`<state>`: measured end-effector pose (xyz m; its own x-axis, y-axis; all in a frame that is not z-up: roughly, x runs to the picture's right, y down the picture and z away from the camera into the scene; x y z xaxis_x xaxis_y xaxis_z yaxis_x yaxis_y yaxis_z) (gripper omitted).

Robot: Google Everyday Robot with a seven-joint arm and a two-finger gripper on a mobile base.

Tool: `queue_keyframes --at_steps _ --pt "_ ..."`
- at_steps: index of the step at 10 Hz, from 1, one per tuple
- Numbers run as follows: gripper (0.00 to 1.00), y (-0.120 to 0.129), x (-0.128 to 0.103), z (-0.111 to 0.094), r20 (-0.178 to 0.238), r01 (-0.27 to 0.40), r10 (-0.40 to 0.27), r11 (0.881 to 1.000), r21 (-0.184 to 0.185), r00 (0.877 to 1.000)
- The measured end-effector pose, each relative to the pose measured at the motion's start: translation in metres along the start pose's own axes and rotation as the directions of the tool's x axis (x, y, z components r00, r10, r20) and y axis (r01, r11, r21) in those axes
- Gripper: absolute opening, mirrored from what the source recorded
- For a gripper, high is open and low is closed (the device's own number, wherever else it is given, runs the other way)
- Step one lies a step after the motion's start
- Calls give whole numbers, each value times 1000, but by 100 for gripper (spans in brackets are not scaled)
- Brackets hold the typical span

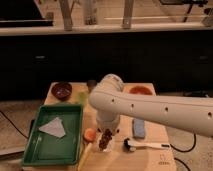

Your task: Place grapes in paper cup

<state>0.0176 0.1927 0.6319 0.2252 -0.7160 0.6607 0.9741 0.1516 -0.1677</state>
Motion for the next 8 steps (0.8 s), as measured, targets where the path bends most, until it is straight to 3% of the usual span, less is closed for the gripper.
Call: queue_keyframes --at_steps 5,6,8 --pt "2 -3 0 9 18 12 -12 1000 4 1000" --pt "6 -3 0 11 23 11 -12 1000 5 1000" --pt "24 -4 0 13 31 13 -13 1000 3 999"
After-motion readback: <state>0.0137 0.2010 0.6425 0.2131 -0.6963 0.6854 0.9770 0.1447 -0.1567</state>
